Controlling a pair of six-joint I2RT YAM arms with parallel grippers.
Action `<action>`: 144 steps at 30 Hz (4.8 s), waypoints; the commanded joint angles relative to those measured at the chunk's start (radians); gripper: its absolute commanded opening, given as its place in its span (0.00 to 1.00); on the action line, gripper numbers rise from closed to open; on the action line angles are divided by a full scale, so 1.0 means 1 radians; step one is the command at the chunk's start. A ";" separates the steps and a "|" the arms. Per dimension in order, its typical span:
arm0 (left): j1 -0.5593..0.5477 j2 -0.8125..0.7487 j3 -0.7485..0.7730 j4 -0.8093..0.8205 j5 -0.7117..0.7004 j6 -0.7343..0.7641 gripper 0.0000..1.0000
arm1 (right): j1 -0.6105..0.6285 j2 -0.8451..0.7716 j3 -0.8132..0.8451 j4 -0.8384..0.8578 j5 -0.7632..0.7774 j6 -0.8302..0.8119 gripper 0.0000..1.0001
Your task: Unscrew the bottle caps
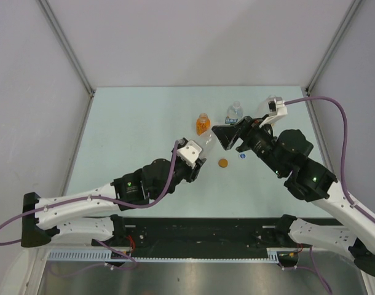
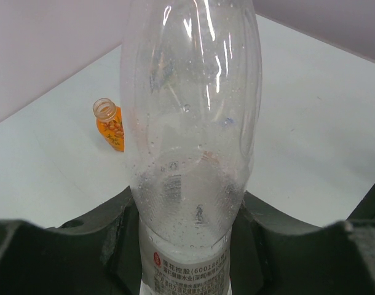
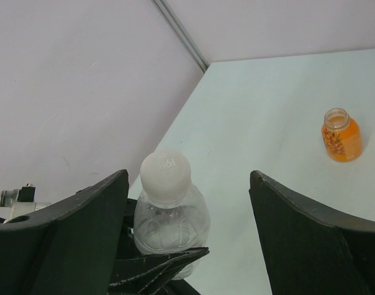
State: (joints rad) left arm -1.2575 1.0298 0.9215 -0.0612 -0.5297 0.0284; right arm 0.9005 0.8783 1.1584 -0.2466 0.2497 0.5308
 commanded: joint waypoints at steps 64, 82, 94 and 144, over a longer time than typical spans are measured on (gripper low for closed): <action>0.208 0.016 0.148 0.305 1.702 -0.370 0.00 | -0.061 -0.099 0.035 0.158 -1.458 -0.253 0.00; 0.274 0.033 0.180 0.121 1.695 -0.243 0.00 | -0.141 -0.113 0.035 0.312 -1.581 -0.135 0.00; 0.383 0.000 0.114 -0.044 1.610 -0.134 0.00 | -0.278 -0.144 0.053 0.293 -1.486 -0.112 0.00; 0.458 -0.479 -0.116 -0.243 0.217 -0.196 0.01 | 0.015 0.751 -0.424 0.570 0.275 -0.029 0.00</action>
State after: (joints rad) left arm -0.8043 0.5674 0.8158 -0.3065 -0.3103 -0.1577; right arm 0.9108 1.5654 0.7128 0.2211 0.5236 0.4606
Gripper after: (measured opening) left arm 0.481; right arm 0.390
